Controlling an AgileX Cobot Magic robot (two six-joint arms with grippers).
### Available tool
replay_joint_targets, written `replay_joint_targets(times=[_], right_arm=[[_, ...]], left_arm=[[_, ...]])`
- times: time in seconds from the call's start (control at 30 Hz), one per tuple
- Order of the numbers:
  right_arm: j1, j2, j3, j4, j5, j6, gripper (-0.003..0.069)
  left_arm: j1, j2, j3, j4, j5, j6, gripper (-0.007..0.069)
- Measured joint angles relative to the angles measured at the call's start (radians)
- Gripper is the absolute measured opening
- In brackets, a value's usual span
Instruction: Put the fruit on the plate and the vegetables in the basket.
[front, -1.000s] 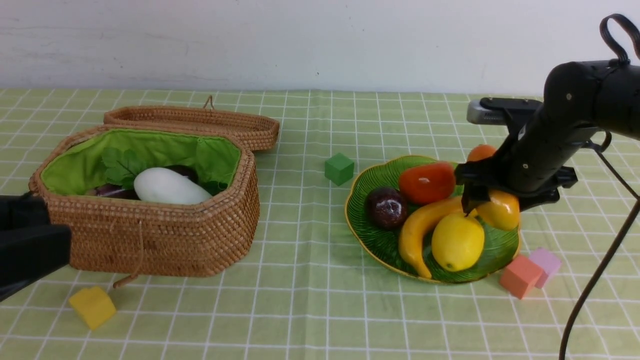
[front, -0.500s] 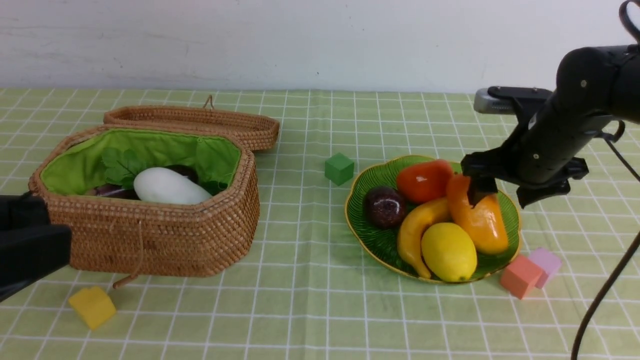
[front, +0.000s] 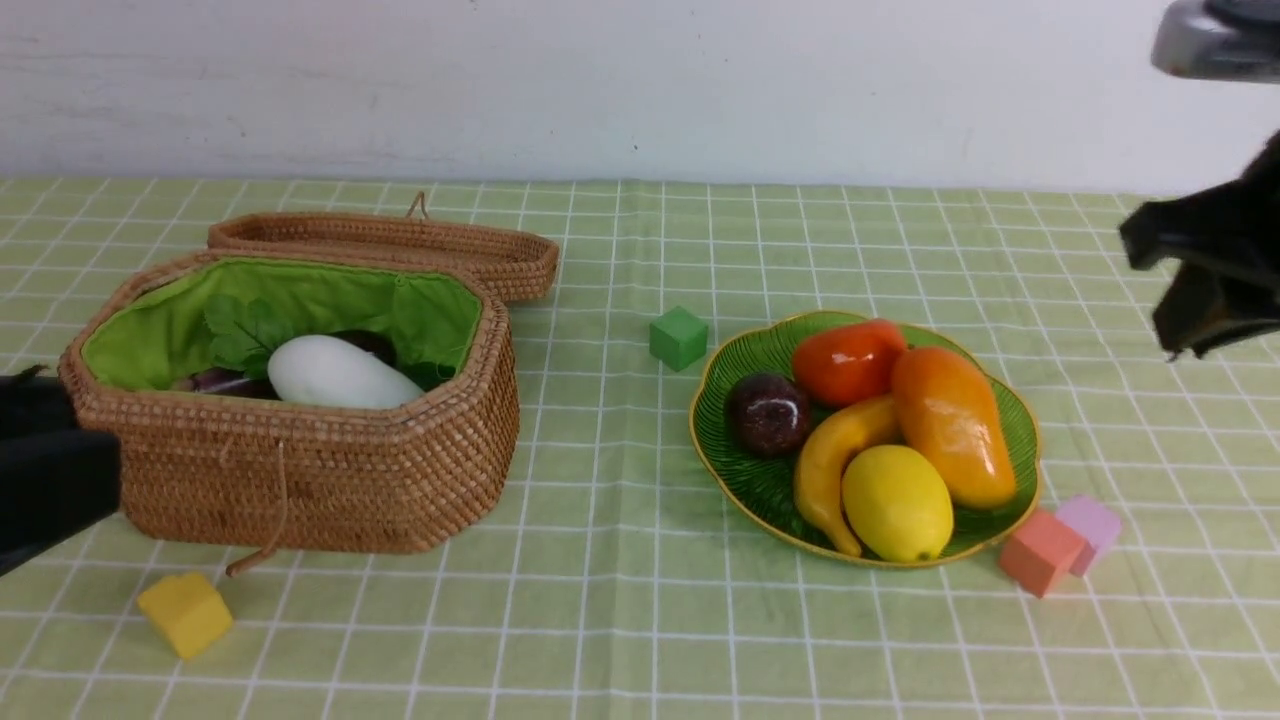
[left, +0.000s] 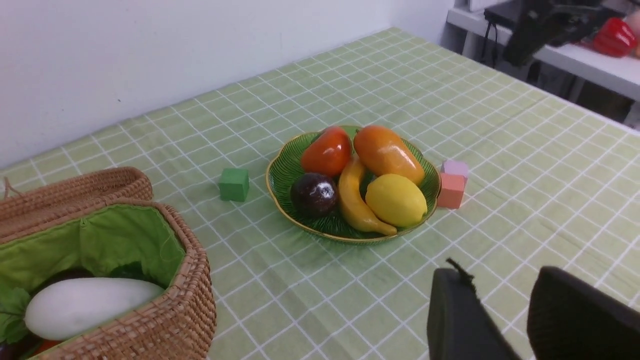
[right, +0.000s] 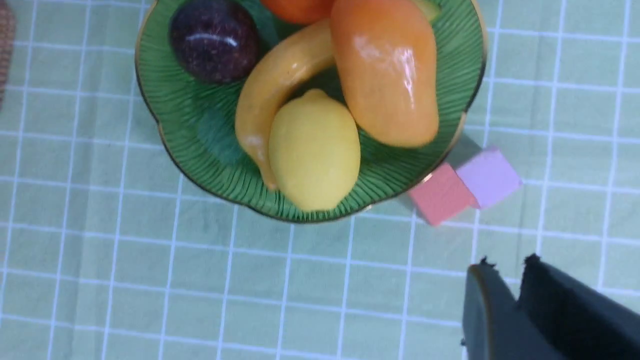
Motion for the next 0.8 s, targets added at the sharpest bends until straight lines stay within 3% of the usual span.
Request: replay_joint_targets(times=[0.1,0.2,0.47,0.8], right_arm=[[0.000,-0.142,0.099,-0.001,0.008,0.000,0.0004],[0.000,-0.293,0.217,-0.001,0.018,0.016,-0.0005],[0.000,-0.676,0.543,0.000,0.047,0.076,-0.0002],[0.000,-0.983,0.792,-0.003,-0.110,0.122,0.0001]], left_arm=[[0.000,-0.081,0.059,0.010,-0.024,-0.039,0.0218],[0.000,-0.173,0.133,0.010,-0.057,-0.072,0.0200],[0.000,-0.395,0.370,0.010,-0.217,-0.084,-0.0011],[0.000,-0.424,0.616,0.010,-0.473,-0.087,-0.0013]])
